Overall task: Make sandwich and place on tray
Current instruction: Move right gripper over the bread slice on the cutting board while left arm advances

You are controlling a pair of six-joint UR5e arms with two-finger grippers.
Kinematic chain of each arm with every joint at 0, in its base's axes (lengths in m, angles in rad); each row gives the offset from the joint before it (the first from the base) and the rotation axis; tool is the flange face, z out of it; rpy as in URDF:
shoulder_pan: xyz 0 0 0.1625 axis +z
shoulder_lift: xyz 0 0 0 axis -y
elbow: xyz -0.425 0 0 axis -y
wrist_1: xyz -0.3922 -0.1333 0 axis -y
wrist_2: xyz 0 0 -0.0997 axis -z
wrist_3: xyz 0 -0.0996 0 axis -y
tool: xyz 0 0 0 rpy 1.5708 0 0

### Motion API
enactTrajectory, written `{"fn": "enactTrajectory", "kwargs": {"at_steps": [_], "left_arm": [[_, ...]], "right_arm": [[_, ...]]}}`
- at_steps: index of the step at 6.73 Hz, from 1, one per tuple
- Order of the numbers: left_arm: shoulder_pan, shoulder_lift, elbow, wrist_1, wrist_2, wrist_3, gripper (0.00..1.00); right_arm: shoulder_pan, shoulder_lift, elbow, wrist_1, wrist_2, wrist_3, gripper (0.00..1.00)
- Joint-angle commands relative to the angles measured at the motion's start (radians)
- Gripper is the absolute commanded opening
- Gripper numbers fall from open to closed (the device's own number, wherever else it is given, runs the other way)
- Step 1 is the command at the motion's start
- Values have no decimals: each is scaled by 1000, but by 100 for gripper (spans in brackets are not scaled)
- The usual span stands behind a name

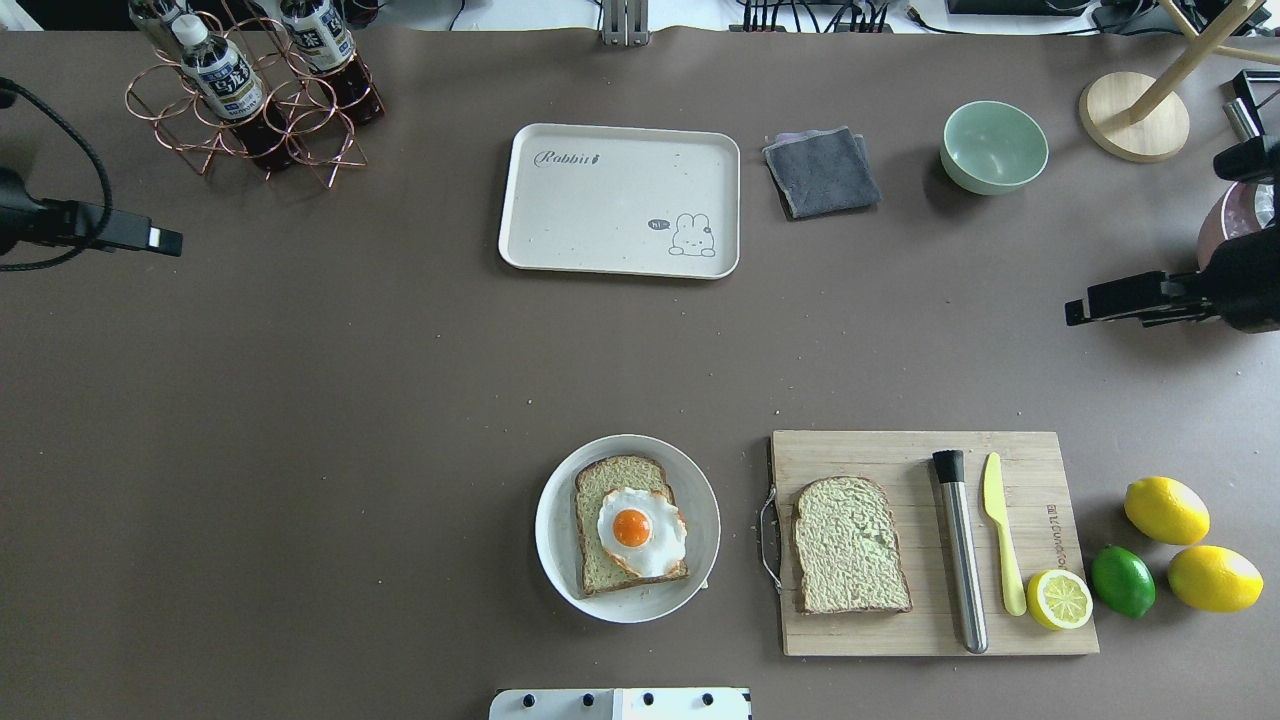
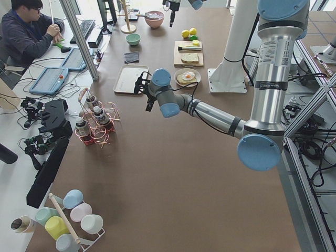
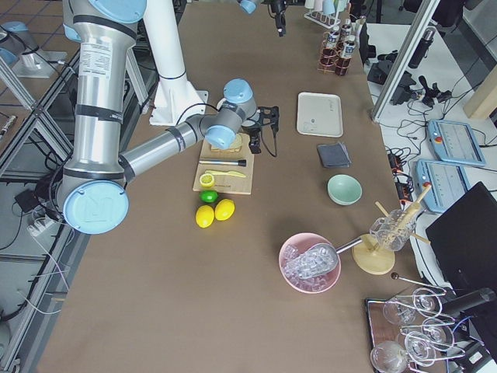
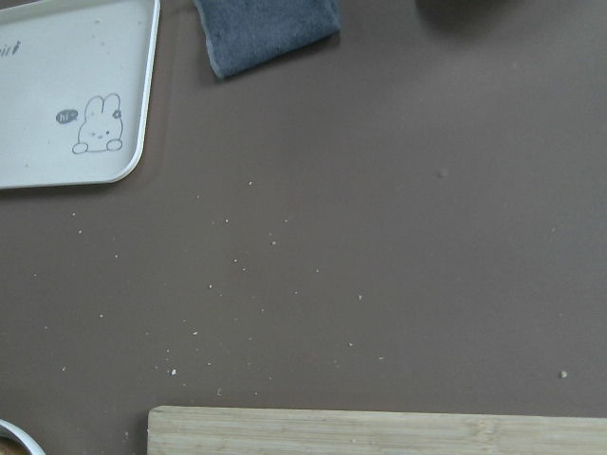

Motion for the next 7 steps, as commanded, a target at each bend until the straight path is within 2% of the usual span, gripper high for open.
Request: {"fn": "enactTrajectory", "kwargs": {"at_steps": [1,2,3,4,5,7], "left_arm": [[178,-96,3,2,170,-167,98],[257,-129,9,7,256,-193,98],[279,-140,9,8,277,-195,98],[279,-140,11,7,278,-195,98],[279,-140,11,8,278,-195,98],[279,-140,12,7,278,-195,98]], "right_arm": [[-283,9,20,-14,-271,187,98],[-358,1,15,-25,-345,197,98],[-397,-2,15,-17,-359,200,95],[-440,-6,14,-16,-401,200,83],[-471,-20,14,19,-406,212,76],[-534,-33,15,26,-429,264,81]]}}
